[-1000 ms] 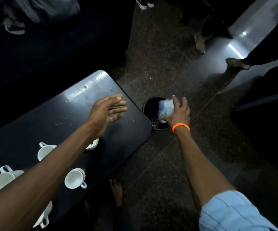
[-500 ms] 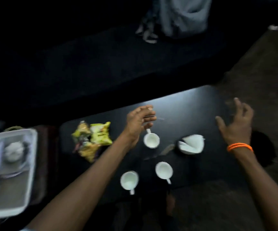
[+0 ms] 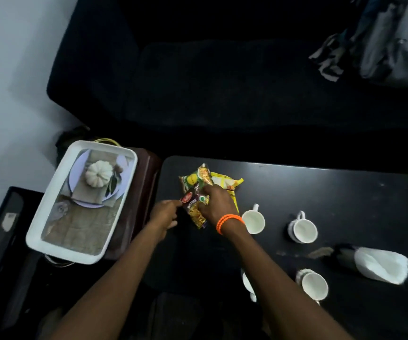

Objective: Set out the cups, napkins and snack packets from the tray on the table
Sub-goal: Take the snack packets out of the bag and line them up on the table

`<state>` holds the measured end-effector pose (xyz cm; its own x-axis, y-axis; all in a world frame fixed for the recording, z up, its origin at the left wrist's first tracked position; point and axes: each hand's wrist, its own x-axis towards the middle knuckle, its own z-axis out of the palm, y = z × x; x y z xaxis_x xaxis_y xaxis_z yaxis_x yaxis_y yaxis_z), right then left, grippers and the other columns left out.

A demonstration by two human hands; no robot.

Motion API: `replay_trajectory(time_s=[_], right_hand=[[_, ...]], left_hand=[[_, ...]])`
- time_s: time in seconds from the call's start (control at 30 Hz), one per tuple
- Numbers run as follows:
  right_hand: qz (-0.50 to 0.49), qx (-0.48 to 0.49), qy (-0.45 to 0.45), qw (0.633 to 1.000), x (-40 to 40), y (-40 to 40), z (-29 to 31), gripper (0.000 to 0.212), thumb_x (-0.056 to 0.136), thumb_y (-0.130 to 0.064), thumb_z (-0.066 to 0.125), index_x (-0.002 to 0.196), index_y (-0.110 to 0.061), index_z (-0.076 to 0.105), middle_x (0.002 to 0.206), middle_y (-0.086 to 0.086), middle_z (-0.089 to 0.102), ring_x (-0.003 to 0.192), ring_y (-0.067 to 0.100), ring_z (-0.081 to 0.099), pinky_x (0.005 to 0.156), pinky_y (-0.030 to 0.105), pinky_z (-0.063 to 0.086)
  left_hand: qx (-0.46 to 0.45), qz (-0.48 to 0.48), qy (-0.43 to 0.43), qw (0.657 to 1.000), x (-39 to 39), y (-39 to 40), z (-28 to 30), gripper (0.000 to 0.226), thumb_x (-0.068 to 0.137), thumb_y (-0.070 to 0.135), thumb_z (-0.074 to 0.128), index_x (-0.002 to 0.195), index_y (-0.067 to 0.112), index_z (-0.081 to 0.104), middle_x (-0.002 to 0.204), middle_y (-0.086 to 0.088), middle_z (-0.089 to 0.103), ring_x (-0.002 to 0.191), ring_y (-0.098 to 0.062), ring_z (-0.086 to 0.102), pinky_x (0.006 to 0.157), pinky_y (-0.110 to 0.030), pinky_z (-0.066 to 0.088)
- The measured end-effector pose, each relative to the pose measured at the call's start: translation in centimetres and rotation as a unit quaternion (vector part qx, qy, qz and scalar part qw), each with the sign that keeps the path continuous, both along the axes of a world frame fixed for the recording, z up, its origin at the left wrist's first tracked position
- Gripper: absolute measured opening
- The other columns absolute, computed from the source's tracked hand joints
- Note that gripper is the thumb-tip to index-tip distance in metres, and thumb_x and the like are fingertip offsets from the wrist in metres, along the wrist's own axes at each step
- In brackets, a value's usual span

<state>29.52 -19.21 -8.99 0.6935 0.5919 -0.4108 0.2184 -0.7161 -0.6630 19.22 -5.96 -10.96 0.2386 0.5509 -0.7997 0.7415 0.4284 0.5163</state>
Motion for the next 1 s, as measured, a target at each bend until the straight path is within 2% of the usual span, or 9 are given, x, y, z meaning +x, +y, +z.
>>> replay_trajectory(time_s=[0.13, 0.27, 0.37, 0.47, 0.6, 0.73, 0.8, 0.87, 1.0], right_hand=[[0.014, -0.055, 0.0, 0.998, -1.2, 3.6, -3.5, 0.059, 0.082, -0.022, 0.074, 0.135, -0.009, 0.049, 0.133, 0.021, 0.057, 0.118, 0.04, 0.059, 0.093, 0.042, 0.052], [-0.031, -0.079, 0.008, 0.996, -1.9, 4.3, -5.5, 0.06, 0.086, -0.018, 0.07, 0.139, -0.009, 0.044, 0.124, 0.023, 0.063, 0.113, 0.043, 0.063, 0.089, 0.047, 0.054], [-0.058, -0.049, 0.04, 0.996, -1.9, 3.3, -5.0, 0.051, 0.081, -0.027, 0.078, 0.126, -0.009, 0.06, 0.115, 0.019, 0.07, 0.107, 0.039, 0.067, 0.089, 0.043, 0.057], [-0.077, -0.001, 0.094, 0.993, -0.5, 1.7, -3.3, 0.052, 0.068, -0.023, 0.089, 0.116, -0.014, 0.072, 0.103, 0.002, 0.076, 0.095, 0.021, 0.071, 0.08, 0.029, 0.057], [-0.179, 0.092, 0.117, 0.973, 4.0, -2.9, -0.1, 0.057, 0.056, -0.018, 0.097, 0.109, -0.016, 0.076, 0.087, -0.005, 0.073, 0.074, 0.005, 0.066, 0.066, 0.018, 0.053], [-0.329, 0.132, 0.151, 0.923, 10.3, -8.4, 1.1, 0.044, 0.053, -0.012, 0.098, 0.089, -0.018, 0.073, 0.089, 0.009, 0.075, 0.084, 0.028, 0.073, 0.08, 0.044, 0.063], [-0.386, 0.122, 0.166, 0.899, 13.4, -10.7, 0.2, 0.048, 0.051, -0.013, 0.099, 0.086, -0.022, 0.068, 0.091, 0.005, 0.074, 0.089, 0.03, 0.075, 0.081, 0.051, 0.063], [-0.405, 0.098, 0.183, 0.89, 15.9, -12.6, -1.4, 0.06, 0.049, -0.019, 0.1, 0.101, -0.016, 0.07, 0.103, 0.009, 0.076, 0.091, 0.031, 0.075, 0.081, 0.051, 0.063], [-0.324, -0.041, 0.144, 0.934, 17.2, -14.9, -5.6, 0.084, 0.06, -0.028, 0.097, 0.134, -0.009, 0.06, 0.127, 0.019, 0.068, 0.11, 0.037, 0.069, 0.095, 0.051, 0.057]], left_hand=[[-0.071, -0.012, -0.049, 0.996, -0.7, -0.2, -2.7, 0.012, 0.1, 0.017, 0.059, 0.104, 0.029, 0.062, 0.113, 0.001, 0.065, 0.112, -0.017, 0.057, 0.09, -0.037, 0.051], [-0.108, 0.069, -0.087, 0.988, -1.5, -0.6, -4.6, 0.044, 0.104, 0.018, 0.054, 0.148, 0.021, 0.045, 0.128, -0.002, 0.063, 0.118, -0.023, 0.059, 0.104, -0.043, 0.048], [-0.114, 0.128, -0.091, 0.981, -1.9, -0.9, -4.7, 0.04, 0.106, 0.025, 0.054, 0.145, 0.02, 0.048, 0.126, -0.005, 0.068, 0.103, -0.027, 0.068, 0.111, -0.048, 0.046], [-0.082, 0.166, -0.131, 0.974, -1.2, -1.5, -2.9, 0.02, 0.103, 0.032, 0.06, 0.119, 0.022, 0.066, 0.091, 0.003, 0.078, 0.062, -0.013, 0.068, 0.088, -0.041, 0.058], [-0.019, 0.067, -0.213, 0.975, 2.3, -3.6, 0.9, 0.013, 0.094, 0.038, 0.073, 0.095, 0.026, 0.077, 0.069, 0.012, 0.071, 0.053, -0.001, 0.059, 0.062, -0.023, 0.059], [-0.02, -0.056, -0.241, 0.969, 10.0, -7.6, 2.9, 0.012, 0.095, 0.027, 0.074, 0.106, 0.024, 0.072, 0.088, 0.009, 0.073, 0.075, -0.002, 0.072, 0.067, -0.025, 0.063], [-0.031, -0.105, -0.235, 0.966, 14.0, -9.8, 2.9, 0.015, 0.096, 0.021, 0.072, 0.111, 0.018, 0.07, 0.1, 0.0, 0.075, 0.092, -0.014, 0.073, 0.086, -0.039, 0.064], [-0.03, -0.142, -0.212, 0.966, 17.0, -11.5, 2.3, 0.02, 0.097, 0.019, 0.071, 0.115, 0.012, 0.069, 0.112, -0.012, 0.075, 0.108, -0.029, 0.072, 0.1, -0.05, 0.059], [0.051, -0.264, -0.117, 0.956, 19.5, -13.6, -0.5, 0.017, 0.102, 0.027, 0.061, 0.09, 0.017, 0.065, 0.115, -0.024, 0.072, 0.111, -0.04, 0.068, 0.095, -0.051, 0.059]])
